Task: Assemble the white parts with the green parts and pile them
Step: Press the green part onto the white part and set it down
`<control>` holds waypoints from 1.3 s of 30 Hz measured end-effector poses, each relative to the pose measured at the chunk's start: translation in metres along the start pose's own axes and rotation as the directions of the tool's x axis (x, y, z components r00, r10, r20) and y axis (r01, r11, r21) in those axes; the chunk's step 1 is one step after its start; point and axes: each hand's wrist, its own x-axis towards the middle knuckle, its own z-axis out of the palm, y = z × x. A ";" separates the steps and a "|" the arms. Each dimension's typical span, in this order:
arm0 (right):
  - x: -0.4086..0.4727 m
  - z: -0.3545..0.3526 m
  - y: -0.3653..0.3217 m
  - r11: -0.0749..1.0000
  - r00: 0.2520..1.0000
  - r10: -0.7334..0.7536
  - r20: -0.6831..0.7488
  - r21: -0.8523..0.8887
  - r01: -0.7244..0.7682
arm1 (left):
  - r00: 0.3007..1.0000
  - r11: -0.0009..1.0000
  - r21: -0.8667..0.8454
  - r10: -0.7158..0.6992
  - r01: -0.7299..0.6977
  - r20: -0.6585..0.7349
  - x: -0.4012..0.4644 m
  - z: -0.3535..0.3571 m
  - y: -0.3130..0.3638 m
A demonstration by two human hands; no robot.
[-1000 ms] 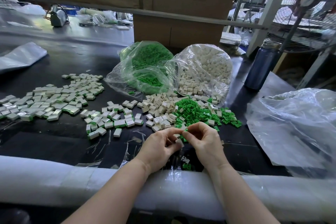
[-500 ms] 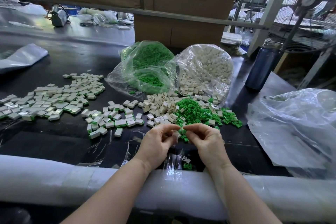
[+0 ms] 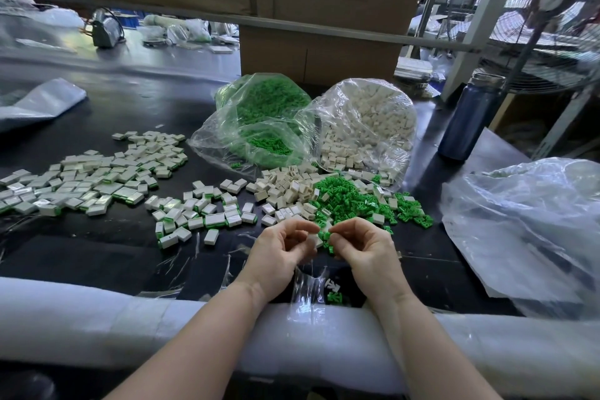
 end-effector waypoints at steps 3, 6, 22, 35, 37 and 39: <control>0.000 0.000 0.000 1.000 1.000 0.010 0.004 0.003 -0.010 | 1.000 0.997 -0.078 -0.025 0.025 0.000 0.000 -0.001 0.001; 0.000 0.000 0.000 1.000 1.000 0.021 0.009 0.010 -0.021 | 0.999 0.990 -0.139 -0.041 0.037 -0.020 0.000 -0.002 0.001; 0.000 0.000 0.000 0.998 0.999 0.025 0.027 0.055 -0.027 | 0.999 0.984 -0.172 -0.049 0.052 0.021 0.000 0.000 0.000; -0.001 -0.001 0.001 0.996 0.997 0.057 0.060 0.063 -0.060 | 0.998 0.986 -0.157 -0.057 0.063 0.040 0.003 -0.001 -0.006; -0.001 -0.001 0.001 0.995 0.995 0.061 0.077 0.078 -0.067 | 0.997 0.984 -0.163 -0.060 0.066 0.038 0.003 -0.002 -0.006; -0.001 -0.001 0.001 0.994 0.994 0.058 0.089 0.089 -0.065 | 0.997 0.984 -0.162 -0.063 0.068 0.039 0.003 -0.002 -0.006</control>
